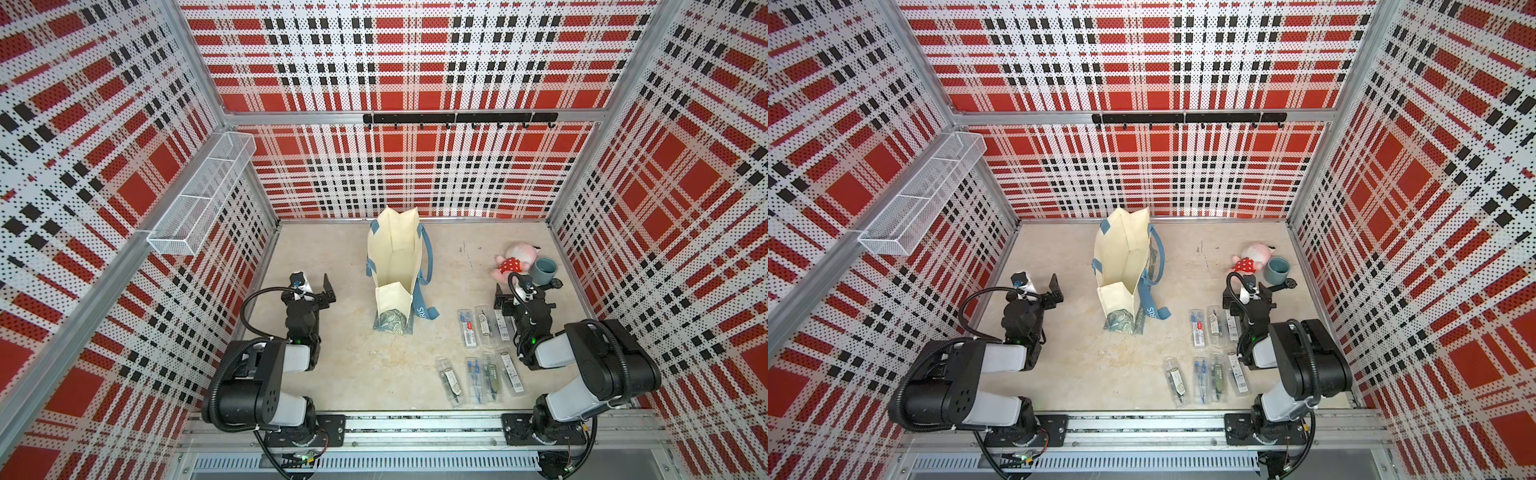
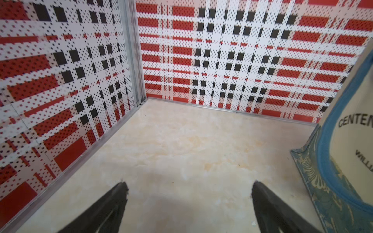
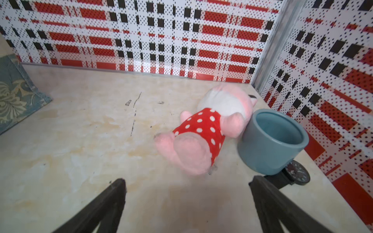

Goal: Take out the compass set from the canvas bag
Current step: Reset both arms

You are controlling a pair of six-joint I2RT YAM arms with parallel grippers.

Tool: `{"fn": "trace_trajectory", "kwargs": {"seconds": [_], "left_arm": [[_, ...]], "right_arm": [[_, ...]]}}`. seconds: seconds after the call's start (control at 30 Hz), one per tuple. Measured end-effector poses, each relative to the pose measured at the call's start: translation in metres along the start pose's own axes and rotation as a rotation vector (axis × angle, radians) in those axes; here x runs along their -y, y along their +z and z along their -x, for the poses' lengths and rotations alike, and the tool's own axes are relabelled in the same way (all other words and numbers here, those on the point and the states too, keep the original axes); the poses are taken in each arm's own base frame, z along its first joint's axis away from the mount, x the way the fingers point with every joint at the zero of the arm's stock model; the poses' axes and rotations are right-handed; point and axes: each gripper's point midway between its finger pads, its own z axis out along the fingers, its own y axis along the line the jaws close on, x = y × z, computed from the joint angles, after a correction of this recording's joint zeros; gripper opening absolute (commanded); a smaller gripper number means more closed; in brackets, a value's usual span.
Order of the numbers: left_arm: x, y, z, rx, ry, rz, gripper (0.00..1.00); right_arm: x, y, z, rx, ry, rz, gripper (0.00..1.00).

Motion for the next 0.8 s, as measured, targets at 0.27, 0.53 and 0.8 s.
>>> {"fn": "trace_trajectory", "kwargs": {"seconds": [0.27, 0.53, 0.8], "left_arm": [[-0.006, -0.002, -0.011, 0.018, -0.003, 0.023, 0.98], [-0.009, -0.002, -0.001, 0.058, -0.015, 0.036, 0.98], [-0.010, -0.002, 0.001, 0.064, -0.016, 0.045, 0.98]], "right_arm": [[0.003, 0.012, 0.016, 0.028, 0.031, -0.004, 1.00], [0.000, 0.014, 0.011, 0.006, 0.040, 0.013, 1.00], [0.000, 0.015, 0.008, -0.008, 0.042, 0.022, 1.00]]}}
